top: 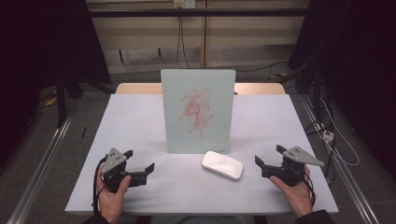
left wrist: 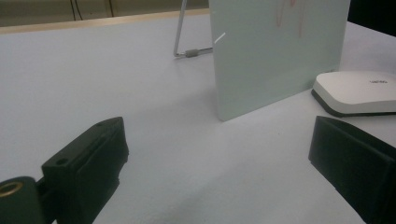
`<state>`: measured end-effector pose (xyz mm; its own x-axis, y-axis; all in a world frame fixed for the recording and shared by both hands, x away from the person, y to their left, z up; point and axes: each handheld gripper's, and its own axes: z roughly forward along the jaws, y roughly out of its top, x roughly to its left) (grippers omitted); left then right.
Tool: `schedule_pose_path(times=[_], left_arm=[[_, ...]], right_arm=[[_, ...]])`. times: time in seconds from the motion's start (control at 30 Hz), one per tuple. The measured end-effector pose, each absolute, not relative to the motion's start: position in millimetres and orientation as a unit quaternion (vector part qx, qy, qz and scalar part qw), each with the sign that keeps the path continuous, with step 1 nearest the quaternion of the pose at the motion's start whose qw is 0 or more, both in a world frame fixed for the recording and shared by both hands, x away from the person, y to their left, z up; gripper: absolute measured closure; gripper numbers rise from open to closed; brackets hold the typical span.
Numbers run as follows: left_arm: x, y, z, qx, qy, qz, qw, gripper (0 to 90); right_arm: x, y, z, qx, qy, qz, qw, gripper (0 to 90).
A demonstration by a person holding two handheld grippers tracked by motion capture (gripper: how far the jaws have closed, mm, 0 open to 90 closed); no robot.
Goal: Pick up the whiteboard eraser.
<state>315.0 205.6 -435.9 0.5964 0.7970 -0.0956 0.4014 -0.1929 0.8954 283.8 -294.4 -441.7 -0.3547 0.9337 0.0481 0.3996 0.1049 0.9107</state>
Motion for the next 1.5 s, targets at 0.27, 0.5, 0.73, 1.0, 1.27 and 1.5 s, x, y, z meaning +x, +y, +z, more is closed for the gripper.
schedule_pose_path(times=[0.27, 0.5, 0.73, 1.0, 1.27, 1.5], left_arm=[[316.0, 205.9, -436.7, 0.746, 0.404, 0.201, 0.489, 4.4], [316.7, 206.0, -437.6, 0.751, 0.405, 0.2, 0.482, 4.6], [316.6, 208.0, -438.0, 0.751, 0.405, 0.2, 0.481, 4.5], [316.6, 206.2, -438.7, 0.753, 0.405, 0.194, 0.481, 4.5], [315.7, 207.4, -438.2, 0.754, 0.403, 0.197, 0.48, 4.5], [315.4, 206.0, -438.2, 0.754, 0.403, 0.194, 0.48, 4.5]], right_arm=[[285.1, -296.8, -441.9, 0.491, 0.688, 0.46, 0.272, 6.1], [284.7, -293.7, -442.0, 0.487, 0.696, 0.458, 0.262, 4.7], [282.7, -284.5, -439.9, 0.471, 0.711, 0.461, 0.247, 5.6], [283.1, -276.1, -439.1, 0.453, 0.729, 0.462, 0.224, 6.2], [290.9, -262.7, -436.4, 0.44, 0.749, 0.454, 0.198, 5.9], [296.0, -247.6, -435.2, 0.42, 0.768, 0.448, 0.182, 7.5]])
